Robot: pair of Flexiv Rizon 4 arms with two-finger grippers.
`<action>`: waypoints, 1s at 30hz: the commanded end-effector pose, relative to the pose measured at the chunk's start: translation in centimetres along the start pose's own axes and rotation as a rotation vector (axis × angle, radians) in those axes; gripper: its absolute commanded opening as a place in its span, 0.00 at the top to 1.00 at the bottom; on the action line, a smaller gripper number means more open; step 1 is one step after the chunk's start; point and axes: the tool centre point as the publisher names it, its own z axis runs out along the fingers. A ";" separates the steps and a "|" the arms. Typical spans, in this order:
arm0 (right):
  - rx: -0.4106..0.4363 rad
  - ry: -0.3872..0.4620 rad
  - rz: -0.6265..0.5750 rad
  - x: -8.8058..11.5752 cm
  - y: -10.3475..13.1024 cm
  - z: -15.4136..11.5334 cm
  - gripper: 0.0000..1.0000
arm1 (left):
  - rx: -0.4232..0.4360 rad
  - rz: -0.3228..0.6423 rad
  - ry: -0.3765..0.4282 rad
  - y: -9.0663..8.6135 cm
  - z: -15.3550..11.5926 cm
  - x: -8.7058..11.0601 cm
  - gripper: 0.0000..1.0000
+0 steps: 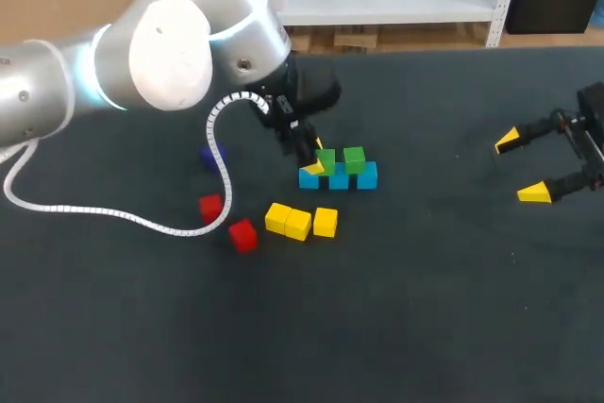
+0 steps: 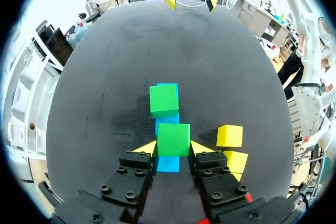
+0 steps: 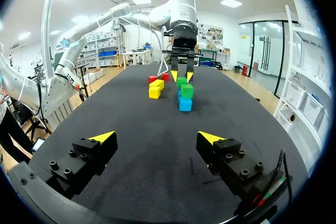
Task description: Place the blue cubes, place green cubes on the blue cubes, place the yellow cubes on the green cubes, then place the red cubes on the yellow cubes, and place purple cube on the red cubes.
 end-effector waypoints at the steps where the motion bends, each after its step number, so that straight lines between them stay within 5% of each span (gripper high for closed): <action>1: 0.000 0.000 -0.001 0.0 0.0 0.0 0.00 | 0.007 0.003 0.000 0.4 0.1 0.0 1.00; 30: 0.000 0.000 -0.001 0.0 0.0 0.0 0.00 | 0.023 -0.010 -0.003 0.4 0.3 0.3 1.00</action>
